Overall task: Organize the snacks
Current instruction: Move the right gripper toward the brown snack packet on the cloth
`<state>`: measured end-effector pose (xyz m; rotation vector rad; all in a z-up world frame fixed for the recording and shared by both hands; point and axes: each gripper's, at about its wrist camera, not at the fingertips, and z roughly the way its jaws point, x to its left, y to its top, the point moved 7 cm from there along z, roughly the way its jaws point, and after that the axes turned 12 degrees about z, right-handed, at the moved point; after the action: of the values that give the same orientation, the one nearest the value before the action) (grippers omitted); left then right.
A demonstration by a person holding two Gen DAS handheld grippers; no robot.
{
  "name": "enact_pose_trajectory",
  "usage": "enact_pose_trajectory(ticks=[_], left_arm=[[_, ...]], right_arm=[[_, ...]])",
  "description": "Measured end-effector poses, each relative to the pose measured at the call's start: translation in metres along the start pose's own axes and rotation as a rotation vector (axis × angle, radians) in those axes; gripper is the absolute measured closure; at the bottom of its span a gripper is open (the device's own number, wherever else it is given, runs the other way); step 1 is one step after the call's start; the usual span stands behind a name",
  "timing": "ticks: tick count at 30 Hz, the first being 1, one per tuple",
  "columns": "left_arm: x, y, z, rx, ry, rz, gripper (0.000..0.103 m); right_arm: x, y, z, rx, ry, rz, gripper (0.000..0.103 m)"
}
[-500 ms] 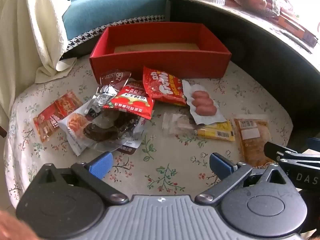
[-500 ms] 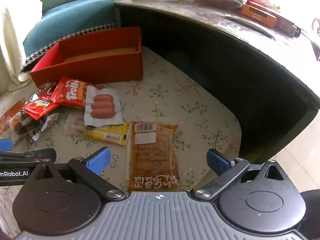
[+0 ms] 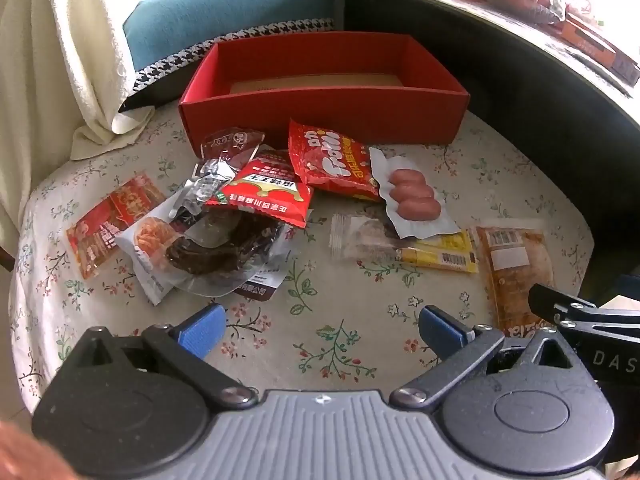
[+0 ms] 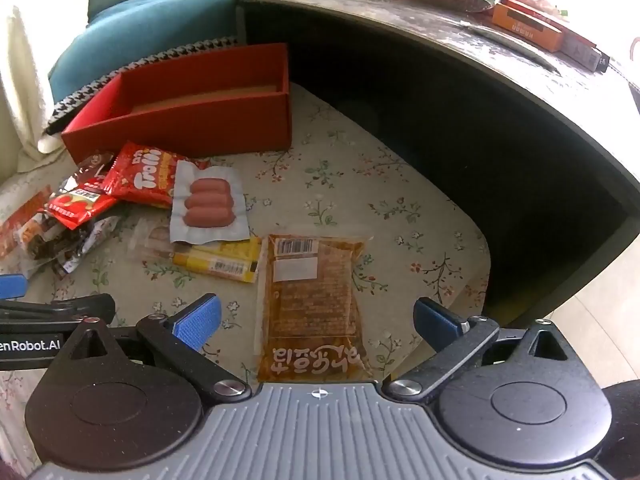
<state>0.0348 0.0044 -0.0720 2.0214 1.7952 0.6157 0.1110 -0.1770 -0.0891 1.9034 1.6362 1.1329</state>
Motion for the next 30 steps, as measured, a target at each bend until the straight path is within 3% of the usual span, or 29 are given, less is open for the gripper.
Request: enact_pose_trajectory(ticks=[30], left_arm=[[0.0000, 0.0035, 0.0029, 0.018, 0.005, 0.005, 0.005]], right_arm=[[0.0042, -0.0039, 0.0094, 0.051, -0.002, -0.004, 0.000]])
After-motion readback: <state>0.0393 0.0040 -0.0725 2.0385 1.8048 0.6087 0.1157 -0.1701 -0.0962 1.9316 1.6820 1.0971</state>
